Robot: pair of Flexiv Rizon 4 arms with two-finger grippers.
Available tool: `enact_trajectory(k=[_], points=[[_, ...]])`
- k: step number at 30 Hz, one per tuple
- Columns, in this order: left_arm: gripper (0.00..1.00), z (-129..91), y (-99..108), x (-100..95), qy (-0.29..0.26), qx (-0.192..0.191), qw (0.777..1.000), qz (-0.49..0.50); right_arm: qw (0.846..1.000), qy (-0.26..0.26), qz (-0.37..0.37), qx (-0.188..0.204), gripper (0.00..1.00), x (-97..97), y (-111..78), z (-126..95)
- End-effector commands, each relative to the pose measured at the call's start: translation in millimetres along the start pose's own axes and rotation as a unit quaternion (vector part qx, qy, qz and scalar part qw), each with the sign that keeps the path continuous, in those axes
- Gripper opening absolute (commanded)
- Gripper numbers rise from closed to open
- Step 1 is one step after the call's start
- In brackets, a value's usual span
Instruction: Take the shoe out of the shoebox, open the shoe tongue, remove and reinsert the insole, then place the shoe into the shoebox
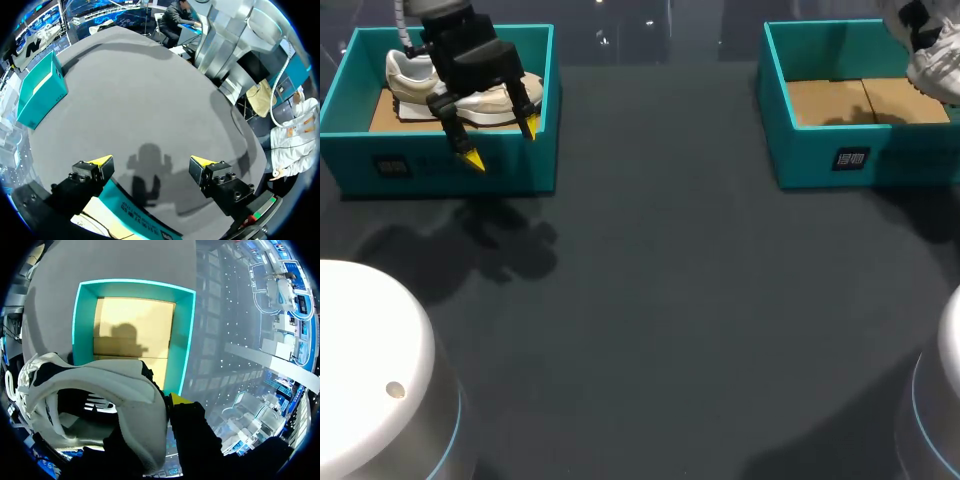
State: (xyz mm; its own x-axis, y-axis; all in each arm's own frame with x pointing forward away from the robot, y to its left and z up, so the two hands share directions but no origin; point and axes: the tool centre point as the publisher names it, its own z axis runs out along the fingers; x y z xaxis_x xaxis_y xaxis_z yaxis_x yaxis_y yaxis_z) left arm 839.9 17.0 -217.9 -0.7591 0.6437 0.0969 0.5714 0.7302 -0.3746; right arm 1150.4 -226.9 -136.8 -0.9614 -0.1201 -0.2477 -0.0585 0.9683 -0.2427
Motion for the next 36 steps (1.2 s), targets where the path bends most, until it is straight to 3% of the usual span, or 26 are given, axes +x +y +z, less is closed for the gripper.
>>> enact_trajectory(k=[1,4,8,12,24,27,28,31,36], points=[[1.00,-0.2,0.0,1.5,-0.001,-0.001,1.000,0.000,1.000,0.002,0.029,-0.005,0.00,3.2,-6.7,2.7],[1.00,-0.2,0.0,1.5,-0.001,-0.001,1.000,0.000,0.993,0.007,0.116,0.007,0.00,16.6,-17.9,9.7],[1.00,-0.2,0.0,1.5,-0.001,-0.001,1.000,0.000,0.967,0.024,0.254,0.026,0.00,40.6,-38.4,17.8],[1.00,-0.2,0.0,1.5,-0.001,-0.001,1.000,0.000,0.913,0.053,0.402,0.042,0.00,66.1,-60.9,22.4],[1.00,-0.2,0.0,1.5,-0.001,-0.001,1.000,0.000,0.913,0.053,0.402,0.042,0.00,66.1,-60.9,22.4],[1.00,-0.2,0.0,1.5,-0.001,-0.001,1.000,0.000,0.888,0.050,0.456,0.041,0.00,68.7,-67.2,27.6],[1.00,-0.2,0.0,1.5,-0.001,-0.001,1.000,0.000,0.869,0.046,0.491,0.038,0.00,72.5,-71.1,27.9],[1.00,-0.2,0.0,1.5,-0.001,-0.001,1.000,0.000,0.842,0.040,0.536,0.056,0.00,82.2,-77.8,30.2],[1.00,-0.2,0.0,1.5,-0.001,-0.001,1.000,0.000,0.789,0.015,0.613,0.044,0.00,100.0,-86.4,28.2]])
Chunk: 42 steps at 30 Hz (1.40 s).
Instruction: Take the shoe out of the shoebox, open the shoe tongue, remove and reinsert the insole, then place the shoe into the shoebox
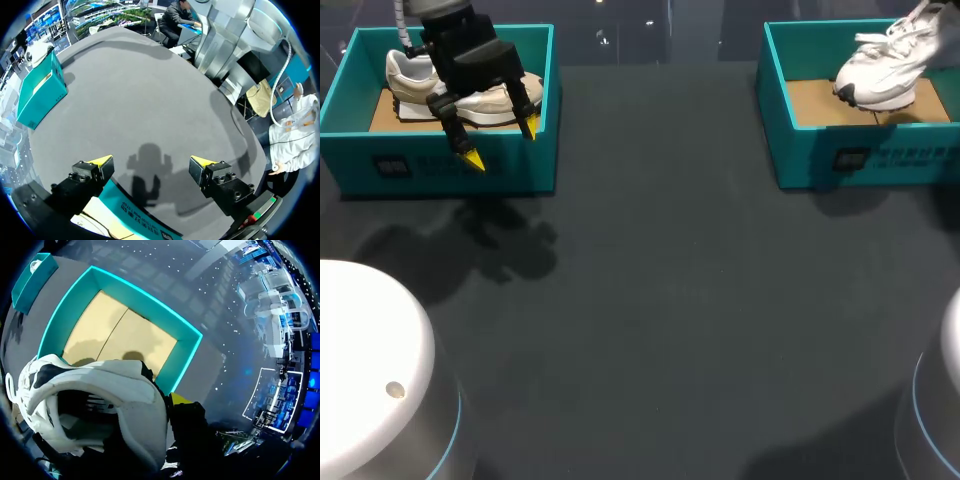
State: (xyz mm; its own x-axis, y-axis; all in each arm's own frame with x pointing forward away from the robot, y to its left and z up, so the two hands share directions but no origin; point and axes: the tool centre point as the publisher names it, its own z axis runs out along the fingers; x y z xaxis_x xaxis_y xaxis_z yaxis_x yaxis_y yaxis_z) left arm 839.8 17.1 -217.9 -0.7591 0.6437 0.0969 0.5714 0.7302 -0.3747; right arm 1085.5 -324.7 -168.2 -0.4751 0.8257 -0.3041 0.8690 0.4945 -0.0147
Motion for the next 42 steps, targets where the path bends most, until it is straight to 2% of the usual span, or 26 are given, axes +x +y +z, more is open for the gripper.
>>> enact_trajectory(k=[1,14,19,24,36,38,42], points=[[1.00,-0.2,0.0,1.5,-0.001,-0.001,1.000,0.000,0.993,-0.019,0.113,-0.022,0.00,5.3,-19.6,-2.7],[1.00,-0.2,0.0,1.5,-0.001,-0.001,1.000,0.000,0.991,-0.030,0.128,-0.019,0.00,4.6,-20.8,-4.0],[1.00,-0.2,0.0,1.5,-0.001,-0.001,1.000,0.000,0.978,-0.010,0.206,-0.025,0.00,9.3,-36.4,16.7],[1.00,-0.2,0.0,1.5,-0.001,-0.001,1.000,0.000,0.970,-0.010,0.240,-0.028,0.00,9.7,-43.3,25.3],[1.00,-0.2,0.0,1.5,-0.001,-0.001,1.000,0.000,0.970,-0.010,0.240,-0.028,0.00,9.7,-43.3,25.3],[1.00,-0.2,0.0,1.5,-0.001,-0.001,1.000,0.000,0.968,-0.003,0.246,-0.037,0.00,10.6,-43.6,33.8],[1.00,-0.2,0.0,1.5,-0.001,-0.001,1.000,0.000,0.959,-0.004,0.281,-0.031,0.00,11.0,-45.7,49.4]])
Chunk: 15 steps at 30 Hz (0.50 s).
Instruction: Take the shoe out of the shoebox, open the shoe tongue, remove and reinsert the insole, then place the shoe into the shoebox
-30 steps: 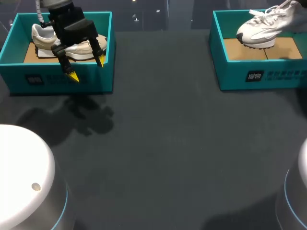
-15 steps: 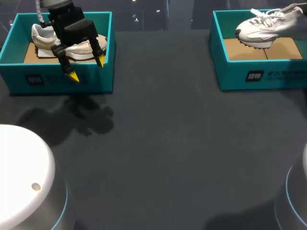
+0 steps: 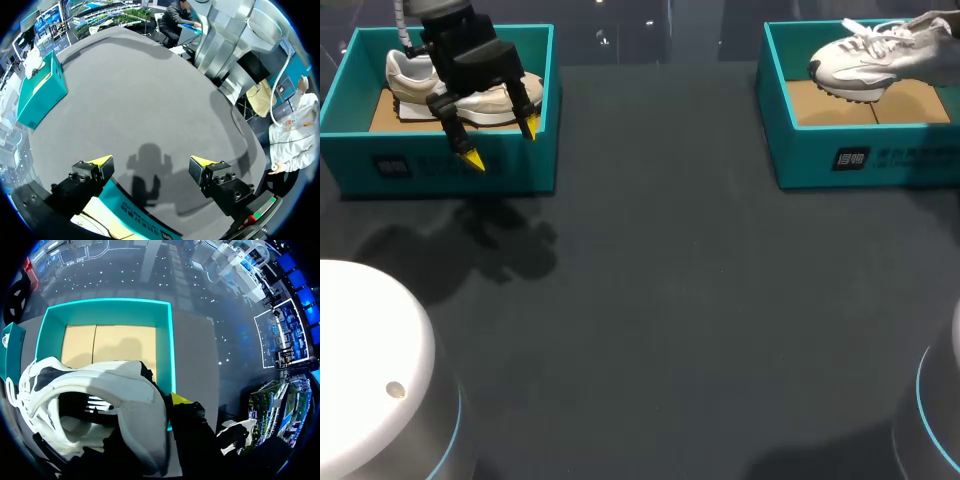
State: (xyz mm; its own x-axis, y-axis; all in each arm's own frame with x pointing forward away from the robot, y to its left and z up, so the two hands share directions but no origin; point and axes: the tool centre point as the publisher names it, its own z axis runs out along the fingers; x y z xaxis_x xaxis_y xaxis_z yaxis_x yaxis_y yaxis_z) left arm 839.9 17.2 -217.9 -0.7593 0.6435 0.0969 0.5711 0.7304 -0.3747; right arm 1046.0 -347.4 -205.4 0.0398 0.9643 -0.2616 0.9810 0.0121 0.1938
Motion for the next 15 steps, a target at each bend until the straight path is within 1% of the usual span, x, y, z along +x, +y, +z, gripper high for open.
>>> enact_trajectory(k=[1,2,6,15], points=[[1.00,-0.2,-0.1,1.4,-0.001,-0.001,1.000,0.001,1.000,-0.004,0.022,-0.003,0.00,-0.7,-2.0,16.7],[1.00,-0.2,-0.1,1.4,-0.001,-0.001,1.000,0.001,1.000,0.005,0.029,-0.007,0.00,-1.1,-3.2,19.0],[1.00,-0.2,-0.1,1.4,-0.001,-0.001,1.000,0.001,0.999,0.004,0.039,-0.009,0.00,-1.3,-6.7,27.8],[1.00,-0.2,-0.1,1.4,-0.001,-0.001,1.000,0.001,0.999,-0.017,0.046,-0.015,0.00,-4.3,-15.5,41.2]])
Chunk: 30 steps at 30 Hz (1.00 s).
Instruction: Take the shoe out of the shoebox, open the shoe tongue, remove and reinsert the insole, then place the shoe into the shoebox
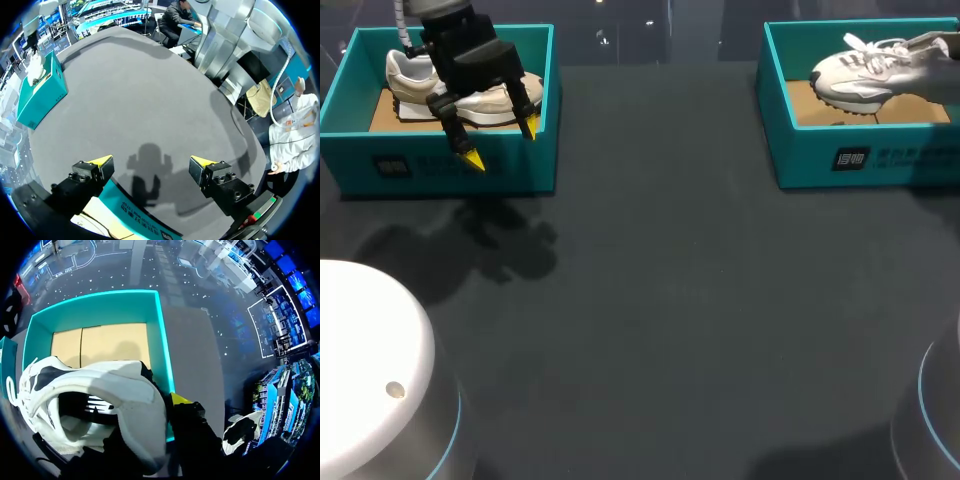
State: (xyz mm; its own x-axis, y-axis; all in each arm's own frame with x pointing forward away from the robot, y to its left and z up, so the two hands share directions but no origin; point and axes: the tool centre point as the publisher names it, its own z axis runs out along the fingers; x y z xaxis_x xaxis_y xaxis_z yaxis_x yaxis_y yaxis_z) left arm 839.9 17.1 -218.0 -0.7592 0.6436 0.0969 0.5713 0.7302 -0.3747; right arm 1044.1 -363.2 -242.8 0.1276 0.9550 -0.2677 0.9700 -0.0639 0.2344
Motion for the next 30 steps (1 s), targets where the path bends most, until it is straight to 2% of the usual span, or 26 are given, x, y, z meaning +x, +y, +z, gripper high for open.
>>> enact_trajectory(k=[1,16,20,30], points=[[1.00,-0.2,0.0,1.5,-0.001,-0.001,1.000,0.000,1.000,-0.009,0.006,-0.006,0.00,1.3,-8.2,4.2],[1.00,-0.2,0.0,1.5,-0.001,-0.001,1.000,0.000,1.000,-0.010,0.010,-0.010,0.00,2.0,-12.7,10.0],[1.00,-0.2,0.0,1.5,-0.001,-0.001,1.000,0.000,1.000,-0.008,0.019,-0.009,0.00,0.7,-19.3,21.8],[1.00,-0.2,0.0,1.5,-0.001,-0.001,1.000,0.000,1.000,-0.004,0.017,-0.011,0.00,5.9,-39.0,30.9]])
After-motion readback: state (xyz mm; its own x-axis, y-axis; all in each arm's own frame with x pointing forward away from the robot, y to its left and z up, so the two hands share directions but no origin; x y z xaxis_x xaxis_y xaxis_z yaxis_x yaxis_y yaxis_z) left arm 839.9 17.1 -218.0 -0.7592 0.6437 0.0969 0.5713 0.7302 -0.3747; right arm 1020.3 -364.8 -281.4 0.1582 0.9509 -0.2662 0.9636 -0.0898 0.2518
